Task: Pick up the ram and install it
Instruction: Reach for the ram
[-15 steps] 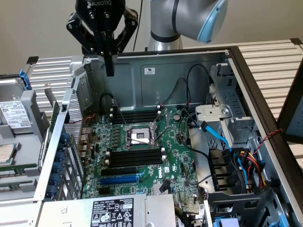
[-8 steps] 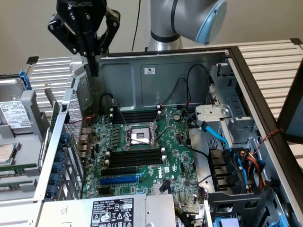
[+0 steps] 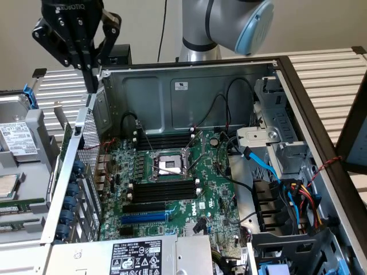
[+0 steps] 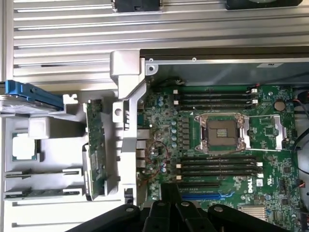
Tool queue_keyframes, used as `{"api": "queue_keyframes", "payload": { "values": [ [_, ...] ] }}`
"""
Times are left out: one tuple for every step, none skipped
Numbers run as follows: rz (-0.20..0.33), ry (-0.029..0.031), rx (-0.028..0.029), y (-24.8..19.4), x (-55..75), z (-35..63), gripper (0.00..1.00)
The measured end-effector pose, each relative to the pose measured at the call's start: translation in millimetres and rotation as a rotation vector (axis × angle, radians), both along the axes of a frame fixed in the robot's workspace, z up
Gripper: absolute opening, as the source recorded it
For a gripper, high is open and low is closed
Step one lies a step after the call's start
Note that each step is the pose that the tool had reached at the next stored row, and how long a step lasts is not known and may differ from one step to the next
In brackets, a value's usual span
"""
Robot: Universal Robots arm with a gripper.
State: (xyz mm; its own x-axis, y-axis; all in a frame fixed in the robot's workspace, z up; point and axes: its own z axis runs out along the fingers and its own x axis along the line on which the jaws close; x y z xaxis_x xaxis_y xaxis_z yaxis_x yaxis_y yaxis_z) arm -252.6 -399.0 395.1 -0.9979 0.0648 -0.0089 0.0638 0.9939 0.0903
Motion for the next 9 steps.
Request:
{"api": "queue_keyframes", "payload": {
  "values": [
    [0.001,0.0002,0.0013,0.0,-4.6,0.0,0.11],
    [0.001,0.0004,0.0023,0.0,-8.8,0.0,0.11],
    [0.001,0.0007,0.0031,0.0,-13.4,0.0,0.11],
    [0.002,0.0009,0.0038,0.0,-18.2,0.0,0.11],
    [0.002,0.0012,0.0045,0.0,-22.9,0.0,0.11],
    [0.003,0.0015,0.0052,0.0,-27.1,0.0,0.11],
    [0.003,0.0018,0.006,0.0,-32.0,0.0,0.11],
    [0.004,0.0021,0.0067,0.0,-36.5,0.0,0.11],
    [0.004,0.0023,0.0074,0.0,-41.0,0.0,0.11]
  ]
}}
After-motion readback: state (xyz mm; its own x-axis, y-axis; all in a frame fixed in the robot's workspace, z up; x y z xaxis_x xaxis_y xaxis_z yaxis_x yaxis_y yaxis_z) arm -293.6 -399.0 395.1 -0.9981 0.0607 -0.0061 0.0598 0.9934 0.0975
